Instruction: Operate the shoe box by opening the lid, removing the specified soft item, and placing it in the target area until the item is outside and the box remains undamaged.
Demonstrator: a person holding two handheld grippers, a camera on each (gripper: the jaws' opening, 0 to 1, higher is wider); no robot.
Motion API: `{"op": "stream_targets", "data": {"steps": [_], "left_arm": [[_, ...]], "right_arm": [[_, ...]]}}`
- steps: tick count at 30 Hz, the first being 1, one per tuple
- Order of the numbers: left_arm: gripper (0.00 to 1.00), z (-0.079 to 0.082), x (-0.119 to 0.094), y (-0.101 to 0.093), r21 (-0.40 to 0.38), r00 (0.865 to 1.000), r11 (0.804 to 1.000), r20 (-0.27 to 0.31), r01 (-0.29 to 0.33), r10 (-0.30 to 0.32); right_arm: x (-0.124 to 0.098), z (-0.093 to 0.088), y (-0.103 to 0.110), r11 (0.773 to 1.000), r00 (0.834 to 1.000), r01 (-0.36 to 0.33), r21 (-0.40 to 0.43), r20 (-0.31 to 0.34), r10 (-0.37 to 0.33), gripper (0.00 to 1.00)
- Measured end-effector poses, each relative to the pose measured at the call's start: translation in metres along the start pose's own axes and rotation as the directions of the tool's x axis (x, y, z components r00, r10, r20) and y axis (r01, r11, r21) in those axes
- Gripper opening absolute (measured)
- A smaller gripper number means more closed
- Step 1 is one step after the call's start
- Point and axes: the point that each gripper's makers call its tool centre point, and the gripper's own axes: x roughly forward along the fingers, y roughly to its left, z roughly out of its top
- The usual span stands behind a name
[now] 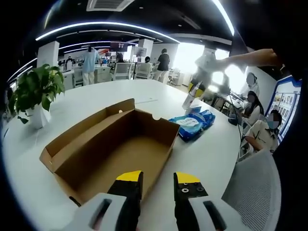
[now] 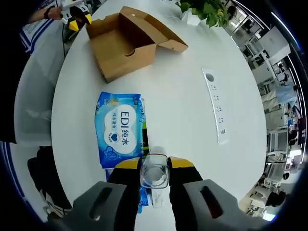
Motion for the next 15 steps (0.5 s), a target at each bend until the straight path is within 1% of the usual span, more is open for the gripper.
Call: {"op": "stream_targets", "data": {"steps": [3,9,15], "left_arm": [[0.25,0.0,-0.002,0.005,-0.003,1.0,1.0,-0.002,-0.005,0.005],[0.25,-0.003,-0.003,0.005,-0.009,1.0,1.0,-0.01,-0.013,0.013],[0.25,-0.005,-0.003,0.006,-0.016,1.0,1.0,-0.019,-0.019,0.019]], "right_arm": [[0.006,0.0,-0.001,1.0,1.0,-0.01,0.0,-0.004,0.01,0.19],[0.021,-0.004,0.003,0.998,0.999,-0.032,-0.054,-0.046,0.03,0.19],[0.031,-0.005,0.003,0.997,0.997,-0.053,-0.063,-0.057,0.05,0.19]]}}
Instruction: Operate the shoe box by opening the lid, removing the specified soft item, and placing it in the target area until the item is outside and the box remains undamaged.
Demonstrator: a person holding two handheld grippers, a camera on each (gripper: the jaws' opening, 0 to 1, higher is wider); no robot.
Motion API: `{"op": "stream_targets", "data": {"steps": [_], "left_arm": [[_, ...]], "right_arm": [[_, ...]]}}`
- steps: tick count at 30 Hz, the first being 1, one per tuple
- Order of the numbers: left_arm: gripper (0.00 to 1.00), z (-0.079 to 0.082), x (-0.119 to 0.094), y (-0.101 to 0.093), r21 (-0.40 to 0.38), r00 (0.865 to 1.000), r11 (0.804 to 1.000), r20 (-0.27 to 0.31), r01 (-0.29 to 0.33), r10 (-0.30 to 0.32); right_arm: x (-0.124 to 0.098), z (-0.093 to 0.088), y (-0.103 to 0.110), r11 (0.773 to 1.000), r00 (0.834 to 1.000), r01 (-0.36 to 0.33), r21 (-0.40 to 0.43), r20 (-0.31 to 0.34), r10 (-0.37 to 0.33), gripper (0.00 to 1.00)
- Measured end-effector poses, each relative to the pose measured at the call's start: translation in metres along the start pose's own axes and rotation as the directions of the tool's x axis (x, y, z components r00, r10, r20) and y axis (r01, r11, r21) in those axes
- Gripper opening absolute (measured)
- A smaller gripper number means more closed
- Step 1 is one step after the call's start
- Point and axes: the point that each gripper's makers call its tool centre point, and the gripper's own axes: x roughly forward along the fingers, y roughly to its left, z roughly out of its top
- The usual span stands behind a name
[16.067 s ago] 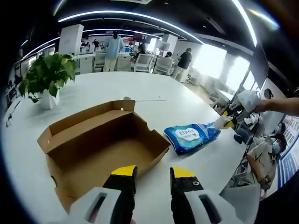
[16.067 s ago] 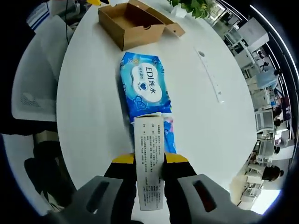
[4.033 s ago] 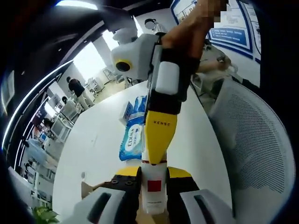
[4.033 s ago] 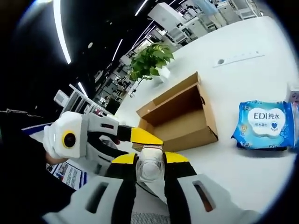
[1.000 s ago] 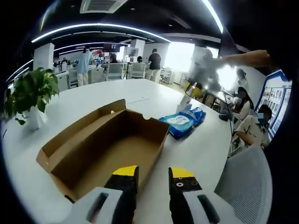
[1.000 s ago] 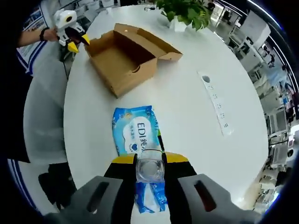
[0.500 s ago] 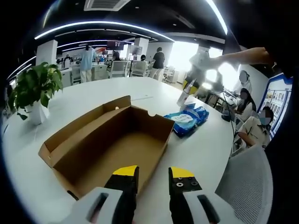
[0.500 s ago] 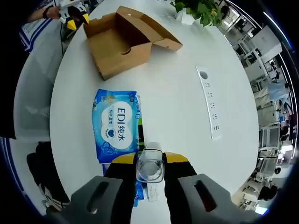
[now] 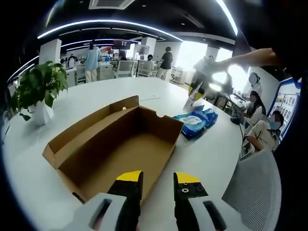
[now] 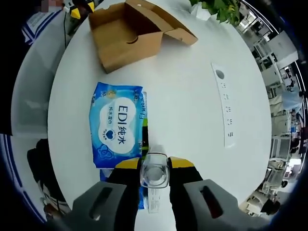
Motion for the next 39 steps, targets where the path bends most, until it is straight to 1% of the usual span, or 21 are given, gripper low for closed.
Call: {"op": "stream_targets", "data": {"steps": [7,15,22,27,31,39], "left_arm": [[0.25,-0.001,0.0,0.002,-0.006,1.0,1.0,-0.006,-0.007,0.007],[0.25,0.0,0.003,0.002,-0.008,1.0,1.0,-0.011,-0.007,0.007],[0.25,0.001,0.004,0.002,-0.008,1.0,1.0,-0.012,-0.007,0.007],[0.25,0.001,0.004,0.002,-0.012,1.0,1.0,-0.013,-0.007,0.007],[0.25,0.001,0.004,0.002,-0.012,1.0,1.0,-0.015,-0.008,0.008],[0.25,0.002,0.006,0.005,-0.012,1.0,1.0,-0.014,-0.009,0.009]], "right_arm": [[0.011,-0.004,0.002,1.0,1.0,-0.025,-0.015,-0.019,0.025,0.19],[0.015,-0.007,-0.003,0.999,0.999,-0.028,-0.016,-0.024,0.028,0.19],[0.019,-0.01,-0.002,0.999,0.999,-0.039,-0.024,-0.036,0.039,0.19],[0.018,-0.008,-0.002,0.999,0.998,-0.05,-0.015,-0.03,0.05,0.19],[0.019,-0.008,-0.004,0.999,0.999,-0.046,-0.021,-0.031,0.045,0.19],[0.017,-0.01,-0.01,0.999,0.999,-0.037,-0.006,-0.026,0.037,0.2]]}}
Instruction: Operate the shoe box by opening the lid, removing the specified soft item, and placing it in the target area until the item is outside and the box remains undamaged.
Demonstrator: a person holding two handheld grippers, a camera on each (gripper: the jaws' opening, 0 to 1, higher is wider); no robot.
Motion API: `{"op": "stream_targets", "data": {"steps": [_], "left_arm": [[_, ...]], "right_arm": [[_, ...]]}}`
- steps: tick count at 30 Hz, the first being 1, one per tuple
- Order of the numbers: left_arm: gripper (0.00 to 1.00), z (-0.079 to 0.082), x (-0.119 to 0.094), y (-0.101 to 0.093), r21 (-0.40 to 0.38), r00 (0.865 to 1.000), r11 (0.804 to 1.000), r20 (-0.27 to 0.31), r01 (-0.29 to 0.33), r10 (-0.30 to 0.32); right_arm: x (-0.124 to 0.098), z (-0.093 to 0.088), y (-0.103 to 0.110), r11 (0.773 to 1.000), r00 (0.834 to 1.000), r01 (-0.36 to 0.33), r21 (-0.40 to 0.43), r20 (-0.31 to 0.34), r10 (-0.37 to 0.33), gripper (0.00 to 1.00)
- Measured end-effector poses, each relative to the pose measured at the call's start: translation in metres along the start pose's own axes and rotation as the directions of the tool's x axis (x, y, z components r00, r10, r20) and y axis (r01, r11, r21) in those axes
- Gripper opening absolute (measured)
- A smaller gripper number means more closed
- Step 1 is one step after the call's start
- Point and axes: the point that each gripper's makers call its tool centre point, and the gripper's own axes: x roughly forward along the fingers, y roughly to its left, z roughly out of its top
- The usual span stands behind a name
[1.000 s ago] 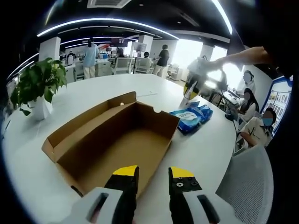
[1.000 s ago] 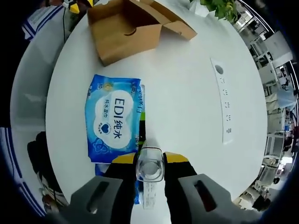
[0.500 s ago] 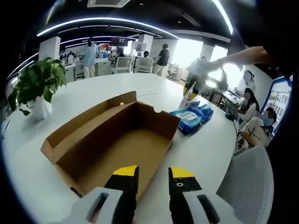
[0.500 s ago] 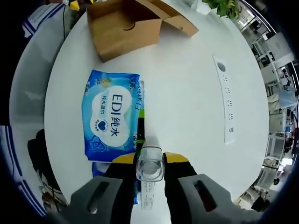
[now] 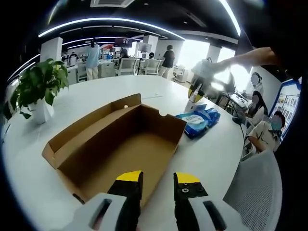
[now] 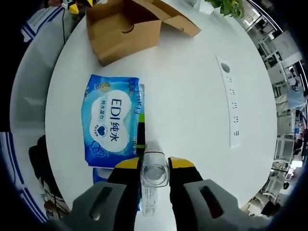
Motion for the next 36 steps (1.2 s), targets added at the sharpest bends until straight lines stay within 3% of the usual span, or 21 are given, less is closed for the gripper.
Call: {"op": "stream_targets", "data": {"steps": [21,36], "left_arm": [[0.25,0.004,0.001,0.001,0.003,1.0,1.0,0.005,-0.001,0.001],[0.25,0.012,-0.009,-0.004,0.02,1.0,1.0,0.025,-0.015,0.014]], "right_arm": [[-0.003,-0.006,-0.006,1.0,1.0,0.021,0.011,0.006,-0.021,0.27],[-0.027,-0.016,-0.004,0.993,0.997,0.07,0.09,0.025,-0.073,0.29]]}}
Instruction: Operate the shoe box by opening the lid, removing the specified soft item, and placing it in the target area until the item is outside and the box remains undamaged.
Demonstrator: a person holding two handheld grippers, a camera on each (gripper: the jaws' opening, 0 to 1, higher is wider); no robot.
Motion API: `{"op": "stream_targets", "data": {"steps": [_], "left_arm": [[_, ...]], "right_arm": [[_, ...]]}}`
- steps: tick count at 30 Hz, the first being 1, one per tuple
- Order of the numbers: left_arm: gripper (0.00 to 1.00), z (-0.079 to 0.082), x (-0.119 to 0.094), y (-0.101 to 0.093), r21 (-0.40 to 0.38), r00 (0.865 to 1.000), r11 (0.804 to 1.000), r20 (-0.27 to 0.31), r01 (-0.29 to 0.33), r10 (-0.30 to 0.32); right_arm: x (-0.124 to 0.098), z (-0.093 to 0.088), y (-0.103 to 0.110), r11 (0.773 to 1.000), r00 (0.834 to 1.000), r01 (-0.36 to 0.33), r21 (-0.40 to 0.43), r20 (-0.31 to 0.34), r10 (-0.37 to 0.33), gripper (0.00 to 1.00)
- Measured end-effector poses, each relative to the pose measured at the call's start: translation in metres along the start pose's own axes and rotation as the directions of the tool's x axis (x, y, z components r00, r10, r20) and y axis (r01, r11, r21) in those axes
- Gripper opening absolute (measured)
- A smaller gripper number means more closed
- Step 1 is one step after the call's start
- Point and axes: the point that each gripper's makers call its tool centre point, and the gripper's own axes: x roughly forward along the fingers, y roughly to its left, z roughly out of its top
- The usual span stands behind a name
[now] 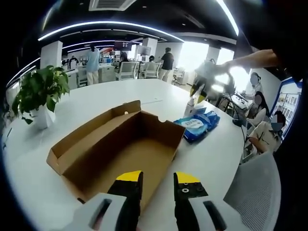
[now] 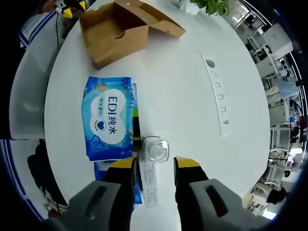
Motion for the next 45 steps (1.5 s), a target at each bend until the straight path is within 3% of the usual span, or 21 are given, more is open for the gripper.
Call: {"op": "stream_targets", "data": {"steps": [7,12,18,23,28,32,35,40,43,45], "left_arm": [[0.25,0.005,-0.011,-0.007,0.018,1.0,1.0,0.013,-0.008,0.008],[0.25,0.006,-0.017,-0.008,0.011,0.999,1.0,0.027,-0.017,0.017],[0.25,0.008,-0.027,-0.011,0.013,0.999,1.0,0.044,-0.027,0.026],[0.25,0.007,-0.037,-0.012,0.004,0.998,0.999,0.057,-0.037,0.037],[0.25,0.005,-0.047,-0.011,-0.005,0.996,0.999,0.069,-0.054,0.054],[0.25,0.0,-0.055,-0.007,-0.026,0.994,0.997,0.079,-0.07,0.072],[0.25,-0.006,-0.061,-0.004,-0.035,0.993,0.996,0.076,-0.085,0.087],[0.25,-0.016,-0.072,0.006,-0.072,0.989,0.99,0.078,-0.122,0.127],[0.25,-0.019,-0.076,0.012,-0.096,0.985,0.985,0.083,-0.143,0.151],[0.25,-0.022,-0.077,0.019,-0.116,0.981,0.979,0.083,-0.165,0.175]], "right_arm": [[-0.018,-0.006,0.006,0.993,0.998,0.044,0.112,0.047,-0.05,0.3],[-0.031,-0.009,0.017,0.969,0.989,0.056,0.242,0.116,-0.086,0.3],[-0.045,-0.018,0.036,0.947,0.982,0.053,0.316,0.155,-0.107,0.3],[-0.054,-0.015,0.042,0.925,0.97,0.054,0.376,0.2,-0.137,0.3],[-0.062,0.002,0.047,0.903,0.95,0.035,0.428,0.267,-0.163,0.29],[-0.064,0.027,0.058,0.887,0.926,-0.009,0.462,0.339,-0.167,0.29],[-0.065,0.048,0.068,0.888,0.905,-0.045,0.457,0.396,-0.157,0.31],[-0.066,0.074,0.083,0.902,0.888,-0.066,0.428,0.437,-0.142,0.31],[-0.069,0.092,0.089,0.895,0.863,-0.098,0.435,0.485,-0.141,0.3],[-0.069,0.1,0.095,0.895,0.855,-0.112,0.432,0.501,-0.134,0.31]]}}
